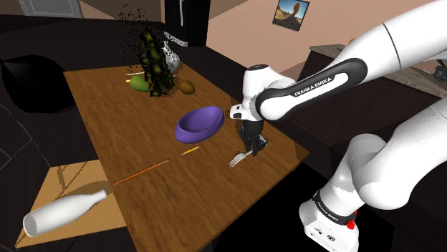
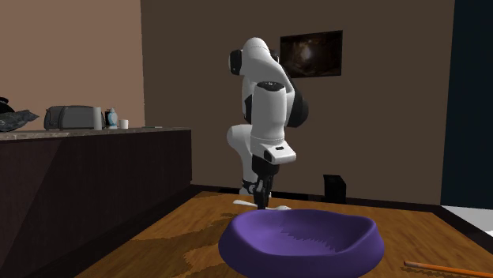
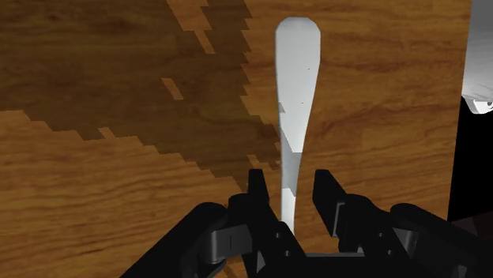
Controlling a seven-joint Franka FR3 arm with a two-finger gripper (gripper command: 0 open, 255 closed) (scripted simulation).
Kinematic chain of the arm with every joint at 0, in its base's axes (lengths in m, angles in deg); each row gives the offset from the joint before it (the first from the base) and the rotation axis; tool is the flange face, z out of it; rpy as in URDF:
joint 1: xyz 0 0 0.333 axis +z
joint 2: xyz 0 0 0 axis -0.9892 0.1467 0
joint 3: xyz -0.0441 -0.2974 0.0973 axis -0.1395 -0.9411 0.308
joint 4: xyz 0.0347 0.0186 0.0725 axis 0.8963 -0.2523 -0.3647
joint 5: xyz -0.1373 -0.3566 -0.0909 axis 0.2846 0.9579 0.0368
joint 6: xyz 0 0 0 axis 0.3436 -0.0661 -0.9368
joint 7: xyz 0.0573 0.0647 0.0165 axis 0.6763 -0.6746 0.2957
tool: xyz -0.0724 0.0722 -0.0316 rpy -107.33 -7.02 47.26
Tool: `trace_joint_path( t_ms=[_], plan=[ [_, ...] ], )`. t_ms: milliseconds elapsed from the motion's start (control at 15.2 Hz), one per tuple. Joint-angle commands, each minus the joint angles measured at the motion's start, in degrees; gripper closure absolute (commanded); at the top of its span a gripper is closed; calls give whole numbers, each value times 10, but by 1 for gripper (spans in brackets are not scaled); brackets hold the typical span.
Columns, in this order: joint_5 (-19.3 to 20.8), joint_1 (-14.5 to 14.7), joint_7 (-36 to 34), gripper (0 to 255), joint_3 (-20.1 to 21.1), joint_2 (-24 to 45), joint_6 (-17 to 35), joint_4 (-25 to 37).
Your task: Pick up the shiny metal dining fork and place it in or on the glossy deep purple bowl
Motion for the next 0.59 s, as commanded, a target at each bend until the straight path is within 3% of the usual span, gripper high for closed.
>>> trace_joint_path(
  t_ms=[0, 528],
  plan=[
    [0, 0, 0, 255, 0, 1, 1, 0],
    [0, 0, -1, 255, 1, -12, -18, 6]
  ],
)
